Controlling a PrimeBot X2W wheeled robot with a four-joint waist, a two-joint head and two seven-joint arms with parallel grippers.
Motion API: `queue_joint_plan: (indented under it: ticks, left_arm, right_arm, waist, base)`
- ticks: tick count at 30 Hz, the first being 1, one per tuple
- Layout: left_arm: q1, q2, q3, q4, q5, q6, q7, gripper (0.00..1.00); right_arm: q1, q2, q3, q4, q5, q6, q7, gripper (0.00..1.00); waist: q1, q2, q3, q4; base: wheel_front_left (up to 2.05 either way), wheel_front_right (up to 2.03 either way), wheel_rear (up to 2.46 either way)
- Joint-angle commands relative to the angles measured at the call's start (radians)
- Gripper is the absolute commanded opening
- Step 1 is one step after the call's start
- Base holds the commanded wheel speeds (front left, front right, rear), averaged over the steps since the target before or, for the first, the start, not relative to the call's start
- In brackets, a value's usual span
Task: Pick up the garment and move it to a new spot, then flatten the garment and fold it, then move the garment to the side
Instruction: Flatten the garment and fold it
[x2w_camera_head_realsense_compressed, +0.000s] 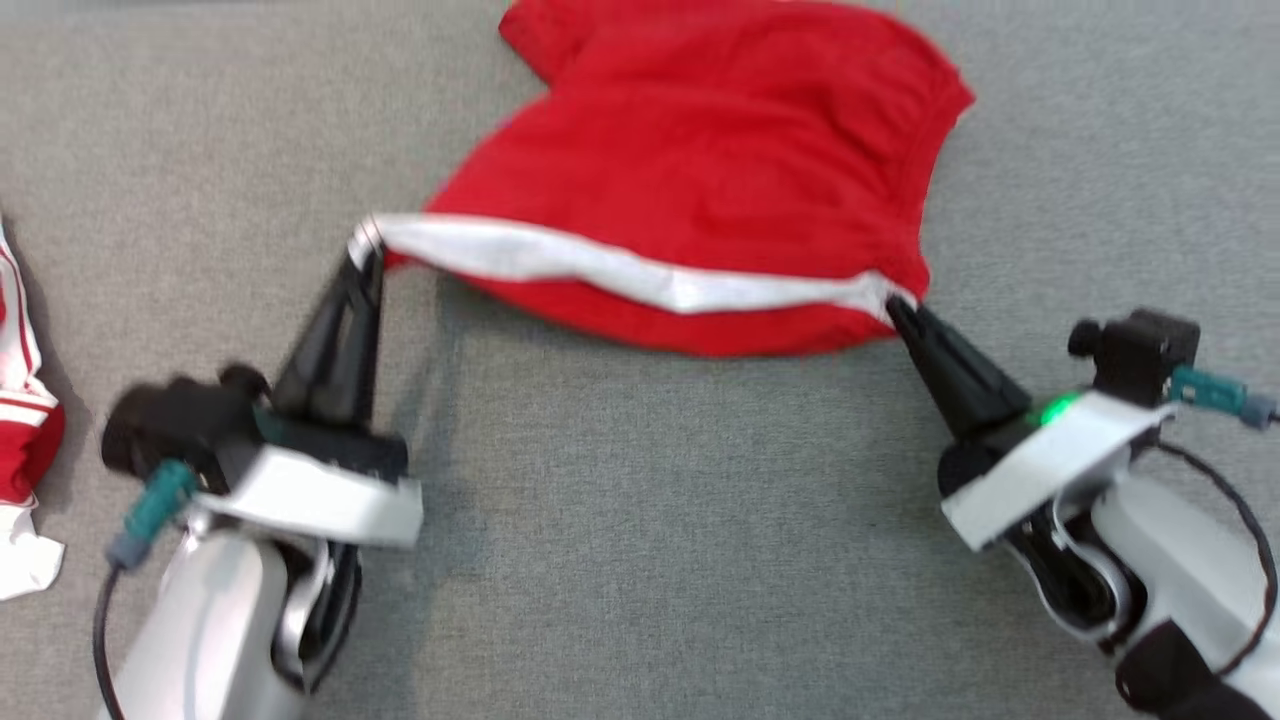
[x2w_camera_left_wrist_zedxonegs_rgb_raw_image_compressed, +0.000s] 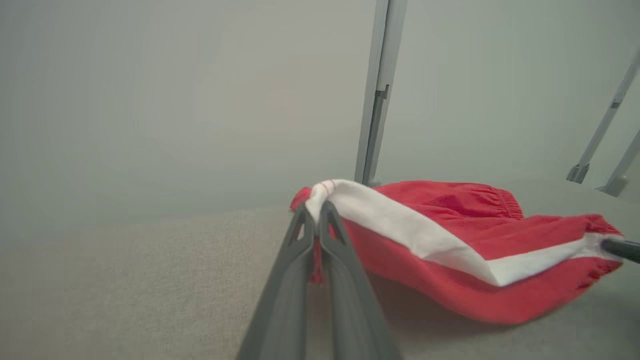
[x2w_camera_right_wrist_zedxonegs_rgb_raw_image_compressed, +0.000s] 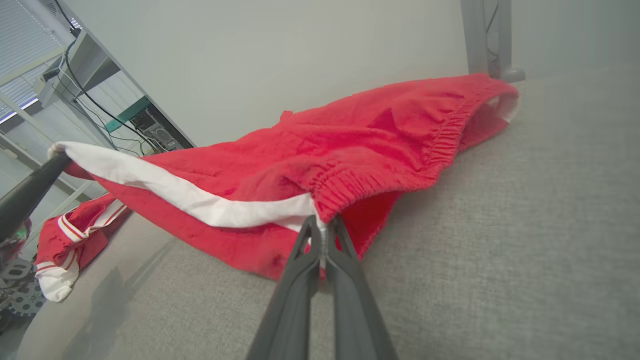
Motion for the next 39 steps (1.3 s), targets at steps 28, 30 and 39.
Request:
queue_joint_plan:
  ticks: [28,30,39]
  left_arm:
    - [0.593,0.224,-0.08,-0.637,-0.071,0.125,0.563,0.0]
    - [0.578,0.237,-0.084,-0.635,-0.069,0.114,0.572,0.0]
    - [0.39,0.262,-0.065,-0.572,-0.085,0.028,0.571,0.0]
  right_arm:
    - [0.627,-0.192,-0.233,-0.317,-0.001,0.0,0.184,0.0]
    - [0.646,-0.174,-0.262,-0.341,-0.019,0.0,0.216,0.0]
    - [0.611,-0.04,-0.428,-0.375,-0.028,0.0,0.336,0.0]
  waist:
    - [0.0,0.0,-0.235,0.009]
    - [0.0,0.0,-0.232,0.007]
    - [0.0,0.0,-0.166,-0.006]
  base:
    - [0.0,0.0,0.0]
    - [0.0,0.0,0.0]
    - [0.0,0.0,0.0]
